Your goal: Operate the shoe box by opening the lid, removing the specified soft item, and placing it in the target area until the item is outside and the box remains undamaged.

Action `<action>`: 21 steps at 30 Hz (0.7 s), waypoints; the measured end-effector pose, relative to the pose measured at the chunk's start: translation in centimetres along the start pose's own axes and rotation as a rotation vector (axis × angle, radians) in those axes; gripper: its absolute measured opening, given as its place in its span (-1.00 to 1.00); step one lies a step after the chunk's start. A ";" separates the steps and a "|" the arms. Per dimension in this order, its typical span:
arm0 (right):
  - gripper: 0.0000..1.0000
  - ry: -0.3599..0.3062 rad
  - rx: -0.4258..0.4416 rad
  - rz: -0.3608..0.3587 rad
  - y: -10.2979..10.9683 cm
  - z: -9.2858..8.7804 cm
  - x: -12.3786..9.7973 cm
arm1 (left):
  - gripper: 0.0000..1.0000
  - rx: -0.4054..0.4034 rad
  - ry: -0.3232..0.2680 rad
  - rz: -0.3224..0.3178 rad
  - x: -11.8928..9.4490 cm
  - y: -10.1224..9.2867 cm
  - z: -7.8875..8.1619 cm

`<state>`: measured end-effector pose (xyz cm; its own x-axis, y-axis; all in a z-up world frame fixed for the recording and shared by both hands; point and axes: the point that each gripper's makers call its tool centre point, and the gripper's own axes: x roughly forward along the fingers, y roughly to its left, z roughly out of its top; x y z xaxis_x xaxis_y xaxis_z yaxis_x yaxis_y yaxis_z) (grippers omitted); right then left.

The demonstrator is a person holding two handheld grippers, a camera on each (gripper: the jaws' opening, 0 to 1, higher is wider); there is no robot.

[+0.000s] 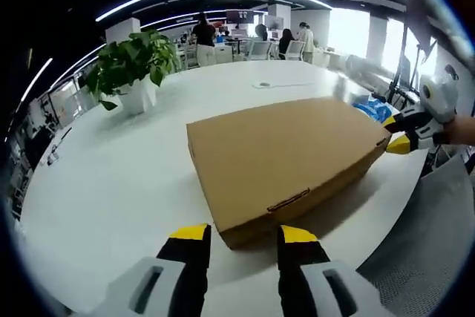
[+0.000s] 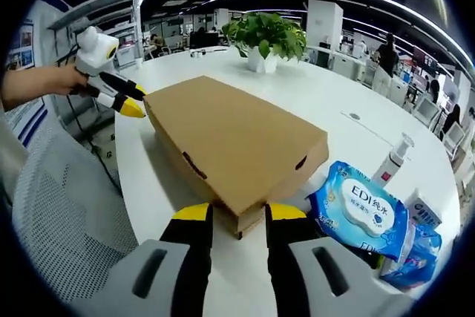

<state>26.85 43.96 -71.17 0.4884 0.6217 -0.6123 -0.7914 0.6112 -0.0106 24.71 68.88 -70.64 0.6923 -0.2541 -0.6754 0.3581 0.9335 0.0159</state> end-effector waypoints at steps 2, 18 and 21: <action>-0.49 0.003 0.002 -0.001 0.0 0.0 0.1 | -0.35 0.004 -0.002 -0.007 0.1 0.0 0.2; -0.51 0.020 0.036 -0.006 -0.5 -0.2 0.8 | -0.37 -0.015 0.024 -0.009 1.0 0.3 0.4; -0.51 0.018 0.036 -0.006 -0.8 0.0 1.1 | -0.37 -0.014 0.024 -0.011 1.3 0.5 0.6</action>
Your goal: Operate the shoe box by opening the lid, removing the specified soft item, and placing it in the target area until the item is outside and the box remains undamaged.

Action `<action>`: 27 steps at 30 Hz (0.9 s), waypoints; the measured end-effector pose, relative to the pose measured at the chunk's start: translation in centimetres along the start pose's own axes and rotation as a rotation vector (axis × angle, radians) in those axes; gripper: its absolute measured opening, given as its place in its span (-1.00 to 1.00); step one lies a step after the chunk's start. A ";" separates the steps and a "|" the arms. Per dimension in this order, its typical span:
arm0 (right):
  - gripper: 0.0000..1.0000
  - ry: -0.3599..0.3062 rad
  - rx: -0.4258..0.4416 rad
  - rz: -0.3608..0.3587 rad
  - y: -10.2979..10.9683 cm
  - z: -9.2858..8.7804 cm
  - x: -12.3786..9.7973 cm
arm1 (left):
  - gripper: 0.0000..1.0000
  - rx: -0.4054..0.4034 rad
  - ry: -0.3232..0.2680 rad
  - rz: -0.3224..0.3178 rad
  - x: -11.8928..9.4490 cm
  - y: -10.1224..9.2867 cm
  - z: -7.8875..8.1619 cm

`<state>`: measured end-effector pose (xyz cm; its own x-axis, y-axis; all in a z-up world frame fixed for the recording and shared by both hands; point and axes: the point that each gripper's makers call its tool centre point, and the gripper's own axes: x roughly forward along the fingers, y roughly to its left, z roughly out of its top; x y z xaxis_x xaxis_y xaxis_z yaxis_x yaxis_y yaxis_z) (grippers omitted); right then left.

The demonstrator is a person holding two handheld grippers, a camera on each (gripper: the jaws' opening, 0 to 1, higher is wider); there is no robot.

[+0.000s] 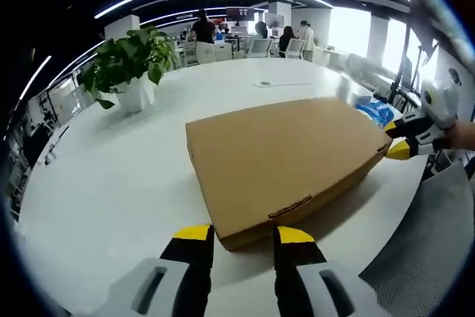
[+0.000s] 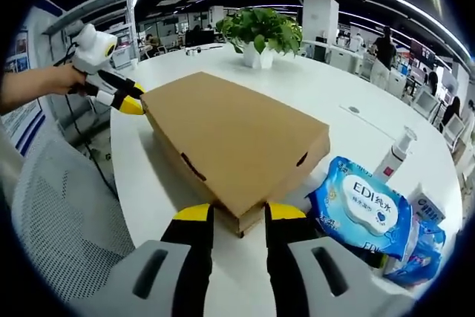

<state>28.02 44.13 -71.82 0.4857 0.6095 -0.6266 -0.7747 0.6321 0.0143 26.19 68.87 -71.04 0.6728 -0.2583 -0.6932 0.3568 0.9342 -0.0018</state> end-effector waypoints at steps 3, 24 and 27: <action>-0.51 0.000 0.002 0.000 -0.4 0.3 0.4 | -0.37 0.002 0.000 0.000 0.4 0.3 0.3; -0.50 -0.001 -0.002 -0.010 -3.9 1.8 2.3 | -0.37 0.010 0.008 -0.008 3.4 1.7 3.3; -0.50 -0.001 0.000 -0.014 -4.4 2.1 2.6 | -0.37 0.010 0.007 -0.010 3.9 1.9 3.7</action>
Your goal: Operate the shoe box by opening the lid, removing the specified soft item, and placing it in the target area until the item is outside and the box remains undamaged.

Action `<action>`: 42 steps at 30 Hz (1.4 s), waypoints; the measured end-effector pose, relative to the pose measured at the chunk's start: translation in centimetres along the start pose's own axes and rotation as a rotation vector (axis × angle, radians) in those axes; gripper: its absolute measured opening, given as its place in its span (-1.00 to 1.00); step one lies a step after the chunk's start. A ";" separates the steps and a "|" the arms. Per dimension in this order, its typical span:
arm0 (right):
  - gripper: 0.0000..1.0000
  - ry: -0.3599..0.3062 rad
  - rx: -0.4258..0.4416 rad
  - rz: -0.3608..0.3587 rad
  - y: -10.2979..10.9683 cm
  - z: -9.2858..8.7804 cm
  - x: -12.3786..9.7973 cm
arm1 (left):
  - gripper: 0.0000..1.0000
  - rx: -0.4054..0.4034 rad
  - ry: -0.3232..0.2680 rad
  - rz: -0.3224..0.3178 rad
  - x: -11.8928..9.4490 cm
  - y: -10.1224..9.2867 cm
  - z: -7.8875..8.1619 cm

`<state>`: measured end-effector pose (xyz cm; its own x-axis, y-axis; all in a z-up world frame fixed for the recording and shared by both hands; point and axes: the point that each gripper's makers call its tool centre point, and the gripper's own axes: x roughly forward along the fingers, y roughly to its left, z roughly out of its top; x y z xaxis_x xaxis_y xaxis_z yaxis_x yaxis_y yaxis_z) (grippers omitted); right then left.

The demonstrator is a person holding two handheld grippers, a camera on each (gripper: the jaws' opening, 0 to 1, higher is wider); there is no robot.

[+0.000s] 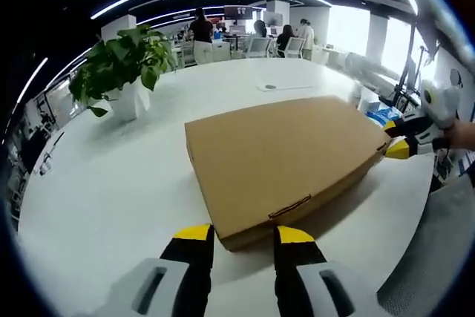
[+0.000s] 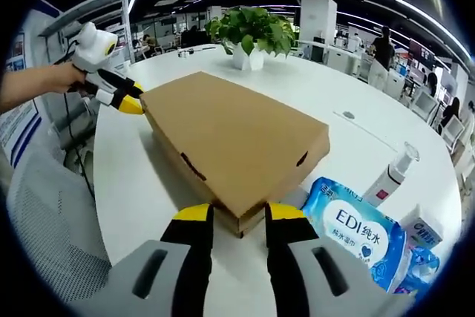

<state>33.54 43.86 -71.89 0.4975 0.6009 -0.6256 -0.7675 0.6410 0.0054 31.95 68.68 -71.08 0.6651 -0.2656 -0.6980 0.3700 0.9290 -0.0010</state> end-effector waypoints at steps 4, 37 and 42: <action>-0.50 0.000 0.002 -0.007 -0.8 0.3 0.4 | -0.37 0.002 0.000 -0.003 0.7 0.3 0.7; -0.28 -0.023 0.006 -0.061 -3.8 0.9 -1.1 | -0.08 0.045 -0.027 0.028 0.8 0.1 2.4; -0.15 -0.036 0.026 -0.078 -4.3 0.4 -2.8 | -0.03 0.049 -0.042 0.031 -0.5 -0.9 2.2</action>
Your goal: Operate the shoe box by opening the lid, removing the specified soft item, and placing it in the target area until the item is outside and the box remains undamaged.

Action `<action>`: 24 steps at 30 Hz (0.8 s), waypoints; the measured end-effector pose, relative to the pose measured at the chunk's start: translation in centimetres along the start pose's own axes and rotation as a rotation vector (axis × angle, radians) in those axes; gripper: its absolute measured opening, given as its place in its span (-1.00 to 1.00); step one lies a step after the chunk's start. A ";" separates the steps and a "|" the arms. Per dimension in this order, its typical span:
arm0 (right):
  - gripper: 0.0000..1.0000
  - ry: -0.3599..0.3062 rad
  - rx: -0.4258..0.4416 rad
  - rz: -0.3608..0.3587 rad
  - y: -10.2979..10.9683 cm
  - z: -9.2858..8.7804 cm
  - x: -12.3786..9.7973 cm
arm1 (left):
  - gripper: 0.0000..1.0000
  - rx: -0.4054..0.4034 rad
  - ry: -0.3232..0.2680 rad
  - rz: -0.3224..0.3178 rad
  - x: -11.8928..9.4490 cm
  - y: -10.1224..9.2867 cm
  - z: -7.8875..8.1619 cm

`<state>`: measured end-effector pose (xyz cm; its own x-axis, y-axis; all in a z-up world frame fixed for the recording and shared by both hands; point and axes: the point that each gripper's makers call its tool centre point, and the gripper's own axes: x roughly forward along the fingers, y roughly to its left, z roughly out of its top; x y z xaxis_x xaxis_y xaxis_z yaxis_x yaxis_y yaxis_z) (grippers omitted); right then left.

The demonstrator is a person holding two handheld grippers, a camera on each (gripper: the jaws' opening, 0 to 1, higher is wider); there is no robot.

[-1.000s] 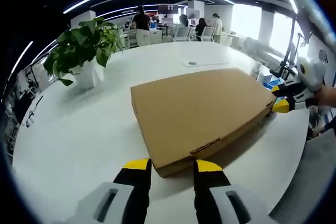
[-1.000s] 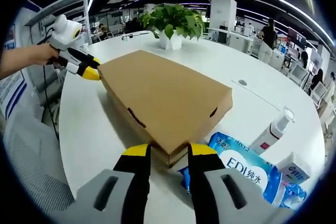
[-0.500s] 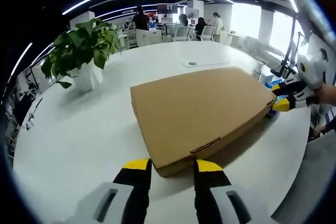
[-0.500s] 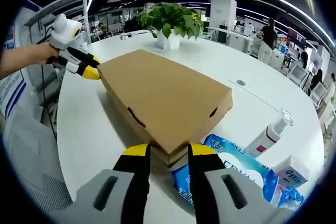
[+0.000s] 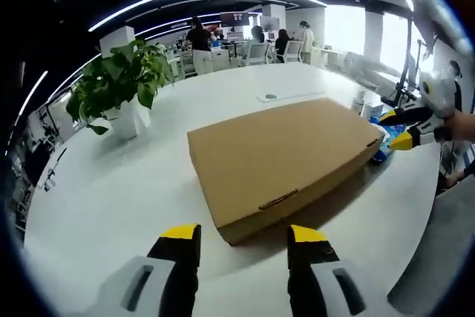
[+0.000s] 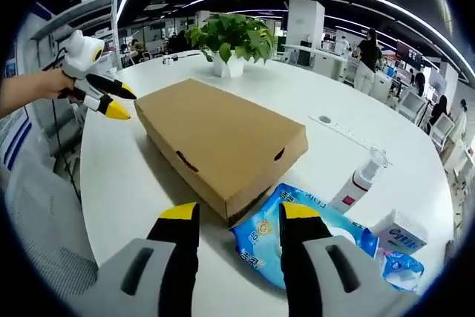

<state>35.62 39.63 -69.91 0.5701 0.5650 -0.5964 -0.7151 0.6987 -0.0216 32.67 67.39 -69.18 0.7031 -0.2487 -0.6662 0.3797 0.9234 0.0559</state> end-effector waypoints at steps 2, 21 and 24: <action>-0.13 -0.007 0.006 -0.014 -0.4 -0.3 -0.9 | 0.00 -0.001 -0.011 -0.004 -0.6 -0.6 0.0; 0.30 -0.047 0.047 -0.142 -3.3 -3.5 -9.3 | 0.38 -0.033 -0.135 -0.025 -5.8 -6.2 0.5; 0.36 -0.054 0.066 -0.158 -3.3 -3.9 -10.6 | 0.45 -0.023 -0.163 -0.030 -6.4 -7.1 0.9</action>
<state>30.37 29.66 -66.64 0.6955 0.4673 -0.5458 -0.5879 0.8068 -0.0583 26.00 62.20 -64.65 0.7805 -0.3192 -0.5375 0.3900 0.9206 0.0197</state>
